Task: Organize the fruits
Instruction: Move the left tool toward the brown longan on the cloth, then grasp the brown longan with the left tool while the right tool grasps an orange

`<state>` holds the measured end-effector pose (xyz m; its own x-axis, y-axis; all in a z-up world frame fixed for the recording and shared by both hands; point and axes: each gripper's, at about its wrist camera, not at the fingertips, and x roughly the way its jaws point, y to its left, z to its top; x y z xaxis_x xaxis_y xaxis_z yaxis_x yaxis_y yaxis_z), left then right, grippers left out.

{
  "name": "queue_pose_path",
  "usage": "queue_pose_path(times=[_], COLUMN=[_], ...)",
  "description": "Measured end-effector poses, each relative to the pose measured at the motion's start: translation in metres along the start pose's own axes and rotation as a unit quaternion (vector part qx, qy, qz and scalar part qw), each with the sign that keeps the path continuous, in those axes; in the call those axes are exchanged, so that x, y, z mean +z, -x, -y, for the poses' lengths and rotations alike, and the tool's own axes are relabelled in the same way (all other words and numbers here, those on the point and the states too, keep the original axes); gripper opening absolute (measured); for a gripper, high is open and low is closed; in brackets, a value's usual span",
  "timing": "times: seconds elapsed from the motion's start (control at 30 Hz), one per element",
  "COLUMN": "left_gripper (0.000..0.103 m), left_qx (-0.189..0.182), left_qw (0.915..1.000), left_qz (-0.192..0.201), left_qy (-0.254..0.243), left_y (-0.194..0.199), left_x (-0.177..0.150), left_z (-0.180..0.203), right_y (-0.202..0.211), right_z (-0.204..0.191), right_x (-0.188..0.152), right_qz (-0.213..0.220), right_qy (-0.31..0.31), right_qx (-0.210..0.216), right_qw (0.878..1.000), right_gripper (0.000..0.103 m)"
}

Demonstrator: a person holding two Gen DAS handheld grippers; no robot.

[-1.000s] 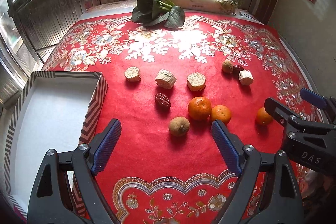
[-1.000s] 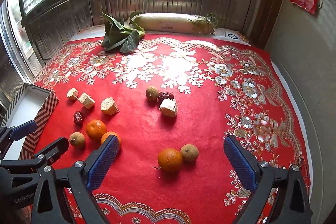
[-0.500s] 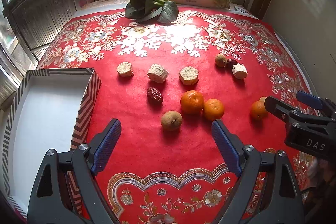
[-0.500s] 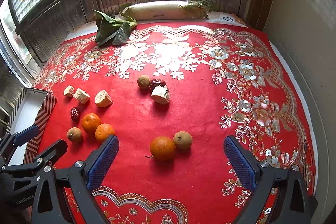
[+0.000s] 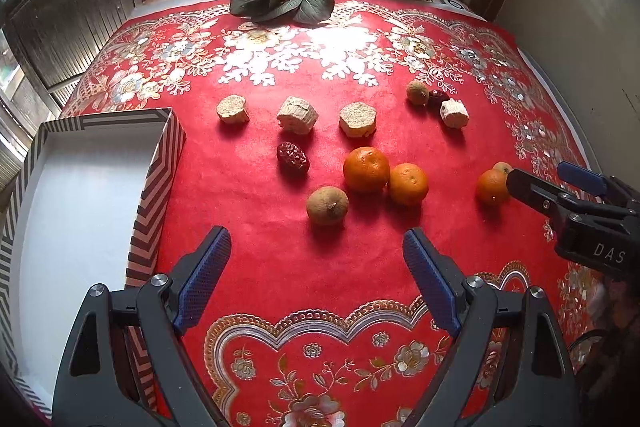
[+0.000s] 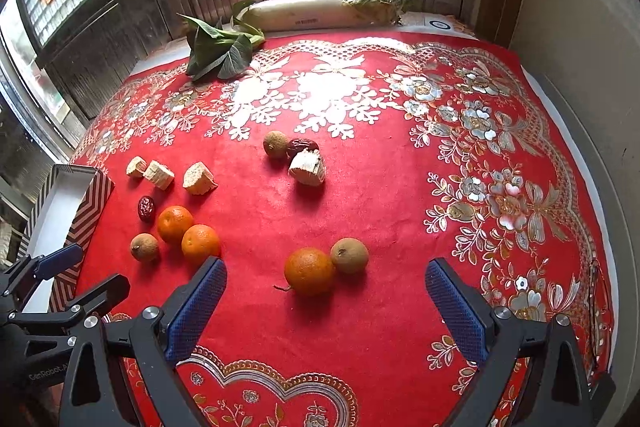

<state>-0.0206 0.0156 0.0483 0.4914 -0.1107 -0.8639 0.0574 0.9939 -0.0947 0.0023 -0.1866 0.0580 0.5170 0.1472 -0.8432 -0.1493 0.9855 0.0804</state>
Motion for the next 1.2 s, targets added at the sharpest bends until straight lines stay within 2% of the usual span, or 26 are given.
queue_pose_path(times=[0.13,0.43,0.6,0.73,0.87,1.07,1.1,1.2], left_gripper=[0.088,0.088,0.088,0.088,0.088,0.088,0.088,0.088], left_qx=[-0.016,-0.023,-0.021,-0.017,-0.011,-0.001,0.002,0.009], left_qw=[0.9997,0.9992,0.9994,0.9995,0.9995,0.9995,0.9993,0.9988], left_qz=[-0.016,-0.029,-0.027,-0.025,-0.026,-0.030,-0.032,-0.039], left_qy=[-0.005,0.014,0.007,-0.007,-0.012,-0.013,-0.016,-0.028], left_y=[-0.002,-0.012,-0.019,-0.023,-0.027,-0.033,-0.035,-0.040], left_x=[-0.003,0.001,0.007,0.011,0.012,0.016,0.016,0.016], left_z=[-0.005,-0.025,-0.023,-0.018,-0.016,-0.014,-0.012,-0.008], right_y=[-0.004,-0.006,-0.004,-0.004,-0.008,-0.026,-0.029,-0.037], right_z=[0.001,-0.005,-0.008,-0.010,-0.009,-0.006,-0.006,-0.006], right_x=[-0.001,-0.002,-0.003,-0.008,-0.012,-0.013,-0.013,-0.011], right_qz=[-0.008,-0.012,-0.011,-0.020,-0.027,-0.051,-0.055,-0.056], right_qy=[-0.001,0.014,0.029,0.037,0.040,0.037,0.039,0.044], right_qx=[0.020,0.028,0.045,0.065,0.063,0.066,0.067,0.063], right_qw=[1.000,0.999,0.998,0.997,0.997,0.996,0.995,0.995], right_gripper=[0.089,0.088,0.082,0.073,0.070,0.054,0.049,0.044])
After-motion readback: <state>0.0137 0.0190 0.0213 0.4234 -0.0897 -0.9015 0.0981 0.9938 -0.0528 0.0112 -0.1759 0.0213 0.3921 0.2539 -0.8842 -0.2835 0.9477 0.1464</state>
